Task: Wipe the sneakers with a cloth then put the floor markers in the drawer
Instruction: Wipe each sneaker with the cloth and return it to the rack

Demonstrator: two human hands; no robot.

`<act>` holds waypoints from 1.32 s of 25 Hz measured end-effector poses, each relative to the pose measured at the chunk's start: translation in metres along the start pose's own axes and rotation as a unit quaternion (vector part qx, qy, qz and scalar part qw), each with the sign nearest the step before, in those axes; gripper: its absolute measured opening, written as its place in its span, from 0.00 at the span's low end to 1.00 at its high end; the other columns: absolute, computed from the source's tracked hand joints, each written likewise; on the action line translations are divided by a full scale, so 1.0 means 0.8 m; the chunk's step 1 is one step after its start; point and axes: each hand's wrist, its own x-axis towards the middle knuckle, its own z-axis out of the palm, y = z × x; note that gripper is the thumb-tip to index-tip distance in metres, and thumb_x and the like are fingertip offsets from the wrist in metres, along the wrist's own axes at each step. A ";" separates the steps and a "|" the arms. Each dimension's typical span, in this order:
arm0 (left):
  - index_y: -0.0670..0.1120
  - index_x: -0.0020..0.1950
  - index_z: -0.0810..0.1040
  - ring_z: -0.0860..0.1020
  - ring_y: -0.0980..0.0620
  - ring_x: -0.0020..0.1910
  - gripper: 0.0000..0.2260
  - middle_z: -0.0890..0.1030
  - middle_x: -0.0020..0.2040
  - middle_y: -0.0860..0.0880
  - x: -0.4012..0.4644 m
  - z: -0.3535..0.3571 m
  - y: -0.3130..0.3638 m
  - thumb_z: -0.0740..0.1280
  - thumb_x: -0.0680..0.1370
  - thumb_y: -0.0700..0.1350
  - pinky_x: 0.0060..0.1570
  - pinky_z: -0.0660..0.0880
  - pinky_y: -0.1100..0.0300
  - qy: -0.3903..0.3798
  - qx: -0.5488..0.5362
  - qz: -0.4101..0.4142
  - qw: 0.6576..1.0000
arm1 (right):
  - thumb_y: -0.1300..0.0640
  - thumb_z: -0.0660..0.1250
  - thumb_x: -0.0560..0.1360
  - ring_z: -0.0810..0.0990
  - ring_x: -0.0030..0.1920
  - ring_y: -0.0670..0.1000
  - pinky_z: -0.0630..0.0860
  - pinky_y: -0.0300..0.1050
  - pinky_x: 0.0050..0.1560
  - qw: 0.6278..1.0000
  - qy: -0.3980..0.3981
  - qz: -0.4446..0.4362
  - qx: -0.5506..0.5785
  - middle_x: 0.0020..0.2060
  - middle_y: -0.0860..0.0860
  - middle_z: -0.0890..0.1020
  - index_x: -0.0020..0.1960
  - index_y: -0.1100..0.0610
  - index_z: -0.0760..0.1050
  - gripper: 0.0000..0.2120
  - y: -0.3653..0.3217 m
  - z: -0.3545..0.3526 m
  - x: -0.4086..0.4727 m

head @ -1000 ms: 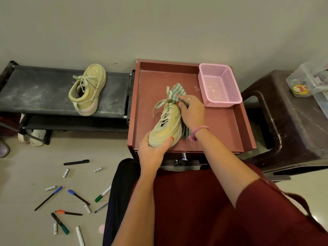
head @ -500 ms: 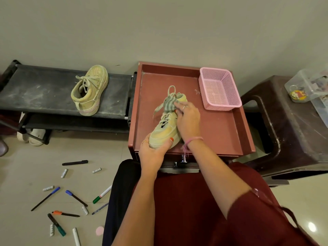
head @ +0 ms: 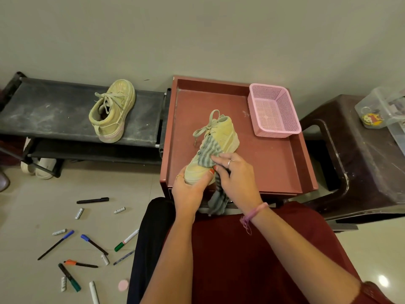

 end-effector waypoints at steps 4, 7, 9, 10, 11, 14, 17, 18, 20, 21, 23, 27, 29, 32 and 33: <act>0.52 0.57 0.79 0.81 0.57 0.52 0.20 0.84 0.51 0.54 0.000 0.000 -0.003 0.78 0.68 0.48 0.53 0.78 0.60 0.001 -0.013 -0.014 1.000 | 0.65 0.66 0.75 0.78 0.56 0.50 0.67 0.35 0.62 0.998 0.046 0.037 0.007 0.54 0.53 0.82 0.57 0.57 0.80 0.12 0.008 0.003 0.053; 0.55 0.55 0.78 0.81 0.59 0.52 0.18 0.83 0.52 0.55 -0.002 0.002 -0.001 0.79 0.67 0.48 0.52 0.77 0.62 0.000 -0.005 -0.012 1.000 | 0.64 0.65 0.76 0.77 0.59 0.51 0.64 0.35 0.65 0.985 0.097 0.143 0.029 0.56 0.53 0.81 0.59 0.58 0.79 0.12 0.035 -0.002 0.115; 0.54 0.56 0.78 0.80 0.59 0.52 0.19 0.83 0.52 0.55 -0.003 0.002 0.001 0.78 0.68 0.48 0.51 0.76 0.64 -0.001 0.001 -0.011 1.000 | 0.63 0.64 0.76 0.77 0.60 0.53 0.66 0.44 0.68 0.981 0.095 0.168 0.030 0.57 0.53 0.81 0.59 0.58 0.79 0.13 0.045 -0.004 0.131; 0.53 0.57 0.78 0.80 0.59 0.52 0.20 0.83 0.53 0.55 -0.003 0.002 0.001 0.78 0.68 0.48 0.51 0.76 0.65 0.001 -0.001 -0.016 1.000 | 0.63 0.63 0.77 0.77 0.60 0.52 0.67 0.42 0.67 0.983 0.081 0.160 0.028 0.57 0.53 0.81 0.60 0.58 0.78 0.13 0.040 -0.003 0.127; 0.52 0.58 0.78 0.80 0.58 0.52 0.20 0.82 0.53 0.55 -0.001 0.001 0.001 0.78 0.68 0.49 0.51 0.76 0.65 0.004 -0.002 -0.020 1.000 | 0.63 0.63 0.77 0.77 0.60 0.51 0.67 0.38 0.65 0.988 0.065 0.141 0.025 0.58 0.53 0.81 0.60 0.58 0.78 0.13 0.033 -0.001 0.115; 0.55 0.54 0.78 0.80 0.58 0.51 0.17 0.83 0.51 0.55 0.003 -0.002 -0.001 0.78 0.68 0.49 0.49 0.76 0.63 0.005 0.007 -0.019 1.000 | 0.66 0.63 0.76 0.78 0.58 0.51 0.61 0.27 0.59 0.998 0.045 0.037 -0.006 0.57 0.53 0.81 0.58 0.58 0.80 0.14 0.005 0.007 0.046; 0.57 0.50 0.79 0.82 0.58 0.48 0.14 0.84 0.47 0.56 0.003 -0.003 0.000 0.77 0.68 0.47 0.47 0.78 0.62 -0.006 0.019 -0.005 1.000 | 0.67 0.63 0.76 0.76 0.55 0.53 0.58 0.27 0.56 0.998 0.017 -0.037 -0.046 0.58 0.52 0.80 0.58 0.55 0.80 0.15 -0.004 0.008 -0.018; 0.57 0.50 0.79 0.82 0.58 0.47 0.14 0.84 0.47 0.57 0.002 -0.002 0.000 0.77 0.68 0.46 0.46 0.78 0.63 -0.012 0.018 -0.003 1.000 | 0.67 0.64 0.75 0.77 0.54 0.54 0.59 0.28 0.56 0.998 0.016 -0.044 -0.046 0.58 0.52 0.80 0.58 0.55 0.81 0.15 0.001 0.007 -0.023; 0.55 0.53 0.80 0.82 0.58 0.48 0.16 0.84 0.47 0.56 0.002 -0.001 -0.002 0.78 0.68 0.47 0.45 0.77 0.64 -0.011 0.010 -0.006 1.000 | 0.67 0.65 0.74 0.78 0.53 0.56 0.65 0.34 0.58 0.998 0.028 -0.045 -0.040 0.56 0.53 0.81 0.56 0.55 0.81 0.15 0.013 0.005 -0.010; 0.53 0.55 0.80 0.82 0.58 0.49 0.18 0.84 0.48 0.55 0.002 -0.001 -0.003 0.78 0.67 0.48 0.46 0.78 0.64 -0.005 0.003 -0.013 1.000 | 0.68 0.66 0.74 0.79 0.53 0.56 0.68 0.39 0.58 0.998 0.039 -0.041 -0.039 0.55 0.54 0.82 0.56 0.56 0.81 0.14 0.017 0.006 0.003; 0.50 0.59 0.79 0.82 0.57 0.51 0.22 0.84 0.51 0.54 0.003 -0.001 -0.004 0.79 0.67 0.49 0.51 0.78 0.60 0.002 -0.011 -0.029 1.000 | 0.68 0.66 0.74 0.80 0.54 0.56 0.73 0.45 0.60 0.997 0.069 -0.012 -0.029 0.55 0.56 0.82 0.55 0.58 0.81 0.13 0.029 0.010 0.037; 0.49 0.61 0.78 0.81 0.58 0.53 0.24 0.83 0.53 0.54 0.004 0.000 -0.005 0.79 0.67 0.49 0.52 0.78 0.62 -0.007 -0.010 -0.030 0.999 | 0.67 0.65 0.75 0.79 0.57 0.50 0.67 0.32 0.62 0.987 0.119 0.107 0.024 0.55 0.53 0.82 0.57 0.59 0.80 0.13 0.047 0.011 0.088; 0.49 0.61 0.78 0.81 0.58 0.52 0.25 0.83 0.53 0.54 0.006 -0.001 -0.005 0.79 0.67 0.50 0.52 0.78 0.63 -0.006 -0.006 -0.027 1.000 | 0.67 0.64 0.76 0.79 0.57 0.49 0.67 0.29 0.59 0.983 0.122 0.135 0.029 0.55 0.52 0.82 0.58 0.58 0.79 0.14 0.043 0.013 0.093; 0.48 0.61 0.79 0.81 0.57 0.53 0.26 0.84 0.53 0.53 0.011 -0.003 -0.008 0.78 0.65 0.55 0.54 0.77 0.60 0.007 -0.033 -0.056 0.998 | 0.66 0.62 0.77 0.78 0.54 0.47 0.64 0.21 0.53 0.989 0.073 0.125 0.037 0.56 0.51 0.80 0.61 0.57 0.77 0.15 0.014 0.018 0.060; 0.48 0.61 0.79 0.82 0.56 0.53 0.29 0.84 0.53 0.52 0.014 -0.004 -0.009 0.77 0.64 0.58 0.55 0.78 0.58 0.012 -0.044 -0.070 0.997 | 0.67 0.61 0.77 0.78 0.55 0.47 0.63 0.22 0.55 0.992 0.060 0.106 0.041 0.56 0.51 0.80 0.61 0.57 0.77 0.15 0.002 0.020 0.040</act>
